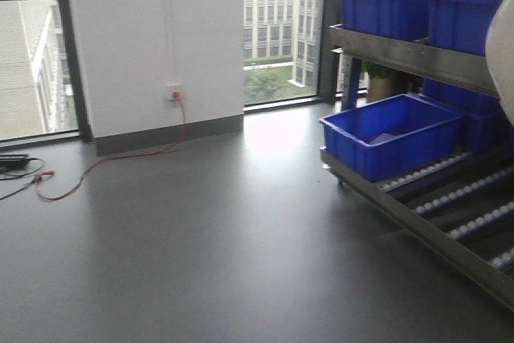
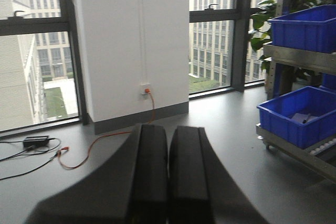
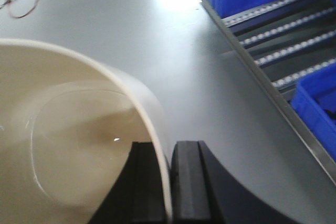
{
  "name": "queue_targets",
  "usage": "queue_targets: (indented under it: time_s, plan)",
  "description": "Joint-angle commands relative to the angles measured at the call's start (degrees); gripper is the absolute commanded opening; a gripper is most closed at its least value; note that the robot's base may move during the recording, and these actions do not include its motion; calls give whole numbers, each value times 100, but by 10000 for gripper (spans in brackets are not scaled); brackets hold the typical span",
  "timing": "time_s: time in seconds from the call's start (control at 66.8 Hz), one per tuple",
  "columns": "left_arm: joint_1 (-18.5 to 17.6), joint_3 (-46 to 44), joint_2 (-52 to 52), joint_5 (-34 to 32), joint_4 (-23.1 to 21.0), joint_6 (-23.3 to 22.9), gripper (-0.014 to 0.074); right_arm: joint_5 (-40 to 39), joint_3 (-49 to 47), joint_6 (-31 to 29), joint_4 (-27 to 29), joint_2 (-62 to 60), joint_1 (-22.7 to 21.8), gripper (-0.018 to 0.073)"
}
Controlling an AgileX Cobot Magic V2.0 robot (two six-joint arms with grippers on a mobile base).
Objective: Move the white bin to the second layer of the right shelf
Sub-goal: 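Turn the base to face the roller shelf with blue crates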
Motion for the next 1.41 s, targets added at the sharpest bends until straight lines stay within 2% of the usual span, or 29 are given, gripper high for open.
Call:
queue_targets:
  time_s: [0.0,1.392]
  plan:
    - [-22,211,-92,-454,-16,-9,85,-509,-164,-25,68,46,-43,88]
    - [-22,211,-92,-454,-16,-9,85,-509,-164,-25,68,46,-43,88]
